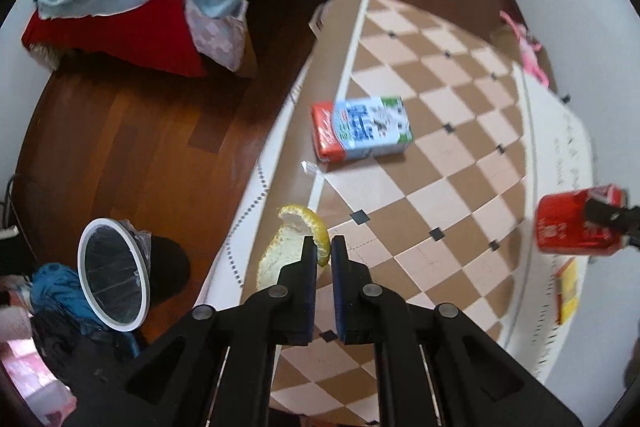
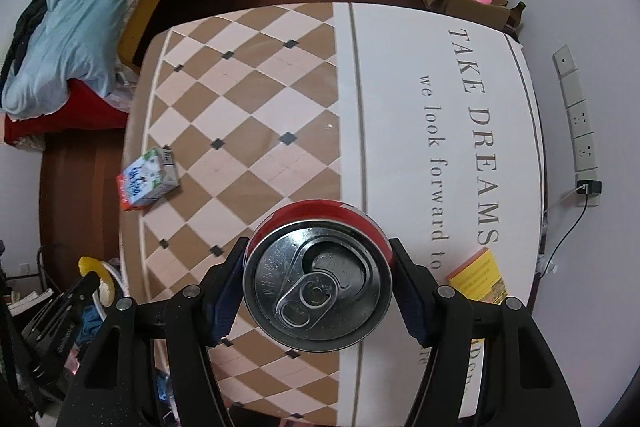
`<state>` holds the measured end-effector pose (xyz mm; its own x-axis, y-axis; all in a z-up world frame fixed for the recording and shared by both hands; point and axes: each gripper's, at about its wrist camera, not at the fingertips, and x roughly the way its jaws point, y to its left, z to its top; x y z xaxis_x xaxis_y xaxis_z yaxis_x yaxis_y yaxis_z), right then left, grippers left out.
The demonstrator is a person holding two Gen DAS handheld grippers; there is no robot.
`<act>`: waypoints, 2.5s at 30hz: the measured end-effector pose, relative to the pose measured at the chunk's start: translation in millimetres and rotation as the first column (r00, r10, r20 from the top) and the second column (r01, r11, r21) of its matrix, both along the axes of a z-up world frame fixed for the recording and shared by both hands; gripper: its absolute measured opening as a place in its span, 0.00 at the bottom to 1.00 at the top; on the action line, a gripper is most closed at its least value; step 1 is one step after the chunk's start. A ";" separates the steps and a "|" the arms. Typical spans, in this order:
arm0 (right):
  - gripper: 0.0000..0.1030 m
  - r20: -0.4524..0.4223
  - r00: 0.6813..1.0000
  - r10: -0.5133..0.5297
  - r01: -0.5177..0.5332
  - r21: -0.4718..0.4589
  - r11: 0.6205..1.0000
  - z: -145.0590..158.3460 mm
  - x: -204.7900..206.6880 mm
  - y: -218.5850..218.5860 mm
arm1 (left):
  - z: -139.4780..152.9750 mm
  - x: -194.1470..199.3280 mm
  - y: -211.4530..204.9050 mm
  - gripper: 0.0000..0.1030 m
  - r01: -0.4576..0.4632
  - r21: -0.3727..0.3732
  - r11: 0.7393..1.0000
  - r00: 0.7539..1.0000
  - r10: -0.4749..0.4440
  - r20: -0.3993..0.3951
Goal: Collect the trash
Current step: 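Carry the lemon peel and red can over the trash bin with both tools, then open both tools to drop the lemon peel and red can into the bin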
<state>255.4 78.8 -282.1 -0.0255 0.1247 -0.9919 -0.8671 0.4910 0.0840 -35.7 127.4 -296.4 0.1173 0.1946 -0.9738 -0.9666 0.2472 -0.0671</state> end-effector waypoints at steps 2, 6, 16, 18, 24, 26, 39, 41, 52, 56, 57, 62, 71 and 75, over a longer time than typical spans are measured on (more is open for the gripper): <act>0.66 -0.012 1.000 0.005 -0.005 0.011 1.000 5.8 -5.7 0.3 | 10.5 -9.3 0.4 0.04 -0.015 0.011 1.000 1.000 0.015 0.018; 0.66 -0.019 0.999 0.031 -0.030 0.034 0.999 20.2 -21.3 3.2 | 33.0 -28.0 1.1 0.04 -0.056 0.032 0.998 0.997 0.054 0.051; 0.66 -0.031 0.973 0.227 -0.223 0.092 0.970 68.1 -133.3 38.1 | 89.2 -122.1 10.8 0.04 -0.173 0.119 0.978 0.983 0.164 0.077; 0.66 -0.041 0.961 0.273 -0.267 0.101 0.958 73.2 -169.0 49.8 | 97.3 -147.8 13.1 0.04 -0.198 0.136 0.971 0.979 0.190 0.070; 0.66 -0.074 0.905 0.419 -0.409 0.120 0.905 73.9 -298.1 83.6 | 107.6 -248.1 12.8 0.04 -0.303 0.161 0.939 0.953 0.300 0.043; 0.66 -0.083 0.884 0.460 -0.449 0.121 0.885 69.1 -339.7 90.1 | 104.5 -286.8 9.9 0.04 -0.346 0.159 0.925 0.938 0.345 0.037; 0.66 -0.185 0.751 0.634 -0.638 0.047 0.769 -70.3 -585.1 122.7 | -39.8 -476.3 6.1 0.05 -0.576 -0.122 0.808 0.794 0.589 0.148; 0.66 -0.202 0.750 0.630 -0.641 0.014 0.767 -104.9 -600.3 123.9 | -70.4 -488.0 13.6 0.05 -0.575 -0.193 0.795 0.776 0.605 0.179; 1.00 -0.319 0.767 0.557 -0.611 -0.098 0.785 -230.2 -615.3 123.6 | -145.4 -539.1 4.4 0.92 -0.665 -0.270 0.696 0.705 0.705 0.082; 1.00 -0.233 0.742 0.628 -0.663 -0.125 0.738 -232.8 -617.9 120.0 | -149.5 -535.8 -10.8 0.93 -0.678 -0.232 0.697 0.723 0.689 -0.041; 1.00 -0.217 0.732 0.646 -0.677 -0.128 0.725 -231.6 -618.6 119.3 | -150.6 -532.8 -13.7 0.93 -0.677 -0.222 0.702 0.729 0.681 -0.068; 1.00 -0.128 0.683 0.719 -0.730 -0.147 0.668 -219.7 -626.9 111.4 | -138.9 -510.5 -24.2 0.94 -0.662 -0.148 0.734 0.749 0.643 -0.161; 1.00 -0.076 0.665 0.743 -0.746 -0.112 0.656 -177.2 -612.1 97.4 | -100.0 -488.6 -34.9 0.94 -0.648 -0.063 0.759 0.753 0.626 -0.204; 1.00 -0.067 0.668 0.741 -0.744 -0.079 0.664 -146.1 -605.4 88.9 | -74.4 -483.0 -43.6 0.94 -0.647 -0.029 0.762 0.750 0.630 -0.202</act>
<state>-350.0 167.7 -428.2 -0.0959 -0.0373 -0.9947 -0.9457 -0.3083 0.1027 -518.7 83.8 -370.8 -0.1700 0.0741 -0.9827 -0.8941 -0.4308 0.1222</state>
